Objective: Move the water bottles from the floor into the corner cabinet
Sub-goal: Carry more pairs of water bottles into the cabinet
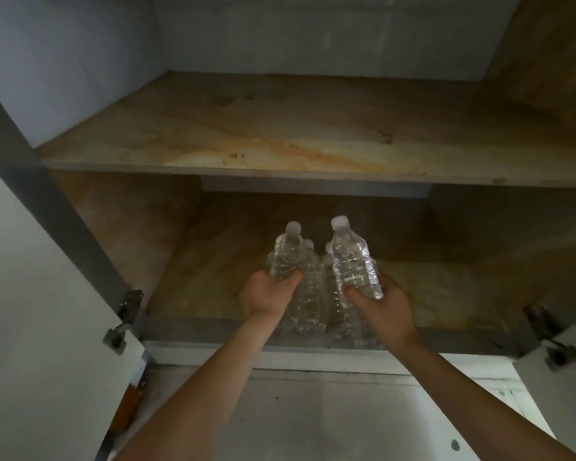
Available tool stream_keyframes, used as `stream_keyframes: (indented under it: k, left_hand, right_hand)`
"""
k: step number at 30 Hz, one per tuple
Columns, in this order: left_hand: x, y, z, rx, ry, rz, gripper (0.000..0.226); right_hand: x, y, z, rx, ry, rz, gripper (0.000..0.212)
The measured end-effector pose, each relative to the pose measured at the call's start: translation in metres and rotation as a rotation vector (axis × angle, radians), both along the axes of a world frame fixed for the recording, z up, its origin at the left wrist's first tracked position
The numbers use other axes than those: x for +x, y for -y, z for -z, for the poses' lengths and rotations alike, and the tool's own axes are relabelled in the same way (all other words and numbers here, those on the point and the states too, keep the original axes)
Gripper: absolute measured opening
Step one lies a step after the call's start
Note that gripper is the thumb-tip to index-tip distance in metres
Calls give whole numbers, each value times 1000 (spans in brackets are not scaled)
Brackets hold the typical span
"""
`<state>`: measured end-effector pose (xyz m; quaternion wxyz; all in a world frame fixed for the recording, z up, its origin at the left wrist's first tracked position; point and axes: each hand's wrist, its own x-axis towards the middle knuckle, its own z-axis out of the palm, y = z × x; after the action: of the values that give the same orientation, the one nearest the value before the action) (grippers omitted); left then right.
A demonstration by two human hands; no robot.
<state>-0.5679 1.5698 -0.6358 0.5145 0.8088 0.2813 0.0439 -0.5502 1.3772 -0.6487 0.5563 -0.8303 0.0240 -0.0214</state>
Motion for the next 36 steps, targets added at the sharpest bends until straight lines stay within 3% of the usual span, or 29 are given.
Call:
stream_keyframes:
  k: [10, 13, 17, 20, 23, 31, 36]
  left_hand:
    - [1, 4, 5, -67, 91, 61, 26]
    - [-4, -6, 8, -178, 152, 135, 8]
    - [-16, -21, 20, -256, 193, 235, 35]
    - [-23, -27, 23, -289, 200, 272, 37]
    - [-22, -28, 25, -283, 214, 255, 43]
    - [-20, -20, 28, -234, 263, 223, 34]
    - [-26, -18, 18, -182, 275, 258, 30]
  right_hand:
    - [10, -6, 6, -53, -74, -78, 41]
    - [12, -14, -3, -86, -105, -77, 21]
    - [16, -25, -9, -145, -169, -78, 27]
    - [21, -35, -8, -199, -180, -77, 42]
    - [25, -40, -16, -255, -187, -84, 40]
    - [27, -45, -11, -313, -205, -156, 32]
    - [22, -42, -9, -492, -158, -145, 48]
